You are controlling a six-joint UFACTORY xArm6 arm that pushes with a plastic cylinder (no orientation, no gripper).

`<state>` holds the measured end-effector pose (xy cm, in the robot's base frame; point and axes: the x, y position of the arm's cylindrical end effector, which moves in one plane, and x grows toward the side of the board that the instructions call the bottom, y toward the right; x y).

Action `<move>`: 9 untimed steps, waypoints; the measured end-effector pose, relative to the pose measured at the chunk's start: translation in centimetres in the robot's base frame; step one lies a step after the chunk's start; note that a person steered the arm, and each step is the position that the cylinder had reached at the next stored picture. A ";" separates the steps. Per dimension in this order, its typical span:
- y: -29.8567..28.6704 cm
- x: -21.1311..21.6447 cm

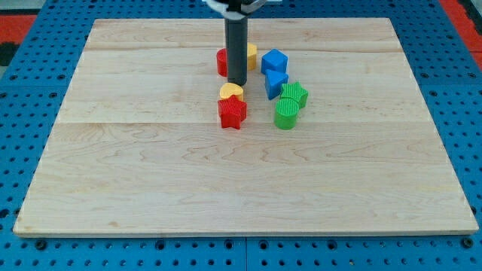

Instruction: Push both the blue blocks vertically above the green star

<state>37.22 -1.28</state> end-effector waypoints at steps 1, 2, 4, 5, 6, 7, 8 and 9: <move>0.9 3.0; 3.4 3.5; 5.4 2.6; 6.2 0.4; 8.1 -2.0; 8.6 -3.7; 8.6 -4.7; 8.4 -5.0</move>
<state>32.22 7.15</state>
